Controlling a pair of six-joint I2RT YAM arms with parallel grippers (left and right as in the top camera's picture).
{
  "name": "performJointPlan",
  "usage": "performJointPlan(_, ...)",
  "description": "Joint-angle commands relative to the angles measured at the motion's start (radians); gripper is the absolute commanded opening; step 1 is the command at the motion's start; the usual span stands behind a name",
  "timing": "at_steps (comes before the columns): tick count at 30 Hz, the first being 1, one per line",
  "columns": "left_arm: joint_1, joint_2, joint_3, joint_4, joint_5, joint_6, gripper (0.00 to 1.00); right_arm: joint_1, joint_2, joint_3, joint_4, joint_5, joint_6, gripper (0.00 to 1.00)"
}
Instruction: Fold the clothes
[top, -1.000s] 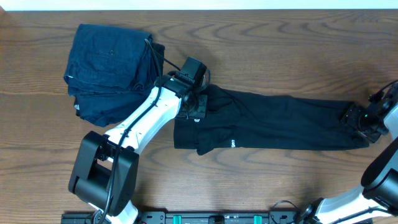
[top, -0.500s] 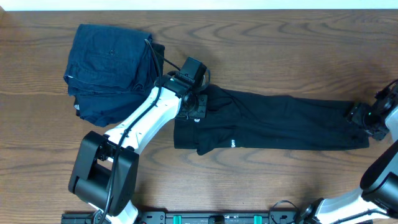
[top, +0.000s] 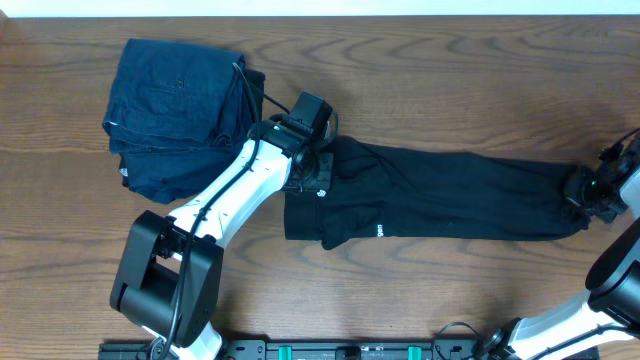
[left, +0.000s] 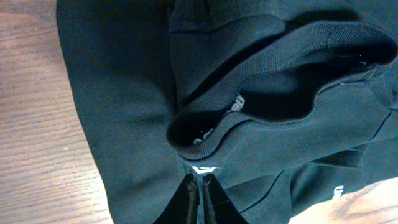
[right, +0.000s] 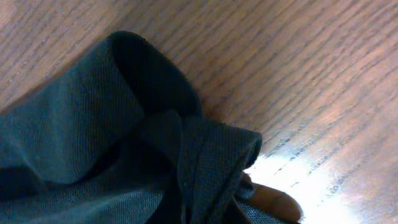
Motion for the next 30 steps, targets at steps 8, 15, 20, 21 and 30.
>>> performJointPlan(8, 0.132, -0.180, 0.047, -0.124, -0.150, 0.021, 0.06, -0.082, 0.053, 0.135, -0.134, -0.037, 0.090, 0.01)
performJointPlan(15, 0.212, -0.328, 0.047, -0.187, -0.149, 0.011, 0.07, -0.037, 0.045, 0.298, -0.326, -0.167, 0.046, 0.01)
performJointPlan(20, 0.221, -0.342, 0.046, -0.240, -0.149, 0.011, 0.08, 0.042, 0.008, 0.375, -0.468, -0.274, 0.038, 0.01)
performJointPlan(21, 0.221, -0.341, 0.046, -0.247, -0.149, 0.011, 0.08, 0.061, -0.005, 0.378, -0.489, -0.286, 0.037, 0.01)
performJointPlan(30, 0.221, -0.341, 0.041, -0.269, -0.149, 0.011, 0.07, 0.286, -0.132, 0.378, -0.617, -0.328, 0.046, 0.01)
